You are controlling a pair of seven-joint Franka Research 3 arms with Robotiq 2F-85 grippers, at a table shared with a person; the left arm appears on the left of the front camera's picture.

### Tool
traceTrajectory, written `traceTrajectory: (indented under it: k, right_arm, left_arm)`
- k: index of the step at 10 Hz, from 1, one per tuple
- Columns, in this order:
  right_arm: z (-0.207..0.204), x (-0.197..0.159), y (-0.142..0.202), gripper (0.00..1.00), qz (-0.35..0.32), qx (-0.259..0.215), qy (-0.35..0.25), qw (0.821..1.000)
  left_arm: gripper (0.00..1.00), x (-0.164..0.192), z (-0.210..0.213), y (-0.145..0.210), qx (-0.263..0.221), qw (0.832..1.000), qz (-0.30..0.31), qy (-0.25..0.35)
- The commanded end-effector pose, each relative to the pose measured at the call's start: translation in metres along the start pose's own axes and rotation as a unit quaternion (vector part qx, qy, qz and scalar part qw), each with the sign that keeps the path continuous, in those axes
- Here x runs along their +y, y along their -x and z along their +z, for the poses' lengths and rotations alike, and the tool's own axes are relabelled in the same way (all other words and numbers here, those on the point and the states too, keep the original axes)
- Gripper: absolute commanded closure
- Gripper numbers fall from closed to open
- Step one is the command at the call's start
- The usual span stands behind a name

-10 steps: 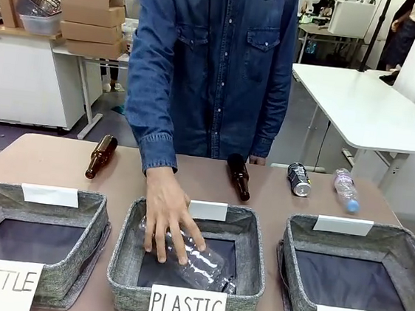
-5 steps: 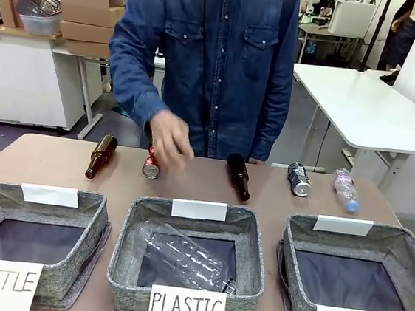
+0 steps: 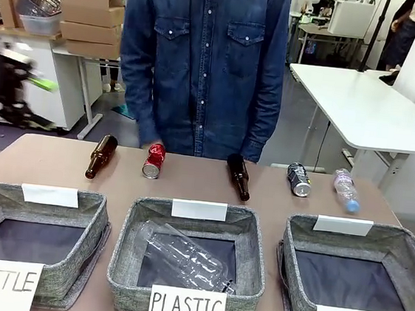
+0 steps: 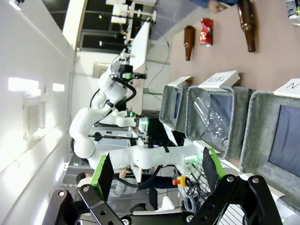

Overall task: Sort the can waste into the basket.
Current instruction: Pick up the can waste from the table and place it in the right Fabric basket.

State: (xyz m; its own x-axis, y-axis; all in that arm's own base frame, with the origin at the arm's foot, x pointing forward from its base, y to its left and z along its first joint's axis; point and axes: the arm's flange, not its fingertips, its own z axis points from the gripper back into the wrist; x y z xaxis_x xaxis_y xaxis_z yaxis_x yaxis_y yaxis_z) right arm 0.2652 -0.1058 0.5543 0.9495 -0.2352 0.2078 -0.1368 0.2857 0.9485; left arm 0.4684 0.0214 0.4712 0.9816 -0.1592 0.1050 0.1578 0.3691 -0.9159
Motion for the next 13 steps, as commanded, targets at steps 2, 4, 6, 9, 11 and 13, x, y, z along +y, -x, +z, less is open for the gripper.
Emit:
traceTrajectory:
  k: [2, 4, 6, 9, 11, 13]
  right_arm:
    - [0.000, 0.002, -0.003, 0.00, 0.013, -0.004, -0.011, 1.000]
    - [0.000, 0.002, -0.003, 0.00, 0.013, -0.004, -0.011, 1.000]
    - [0.000, 0.002, -0.003, 0.00, 0.013, -0.004, -0.011, 1.000]
    - [0.000, 0.002, -0.003, 0.00, 0.013, -0.004, -0.011, 1.000]
    - [0.000, 0.002, -0.003, 0.00, 0.013, -0.004, -0.011, 1.000]
    - [0.000, 0.002, -0.003, 0.00, 0.013, -0.004, -0.011, 1.000]
  left_arm:
    - [0.00, -0.032, -0.101, -0.060, 0.056, 0.975, -0.003, -0.217]
    - [0.00, -0.052, -0.171, -0.090, 0.075, 0.959, -0.022, -0.274]
    - [0.00, -0.053, -0.229, -0.119, 0.061, 0.938, -0.029, -0.339]
    - [0.00, -0.022, -0.264, -0.163, 0.023, 0.905, -0.018, -0.424]
    - [0.00, 0.005, -0.270, -0.179, -0.005, 0.893, -0.029, -0.450]
    - [0.00, 0.041, -0.270, -0.186, -0.036, 0.886, -0.044, -0.460]
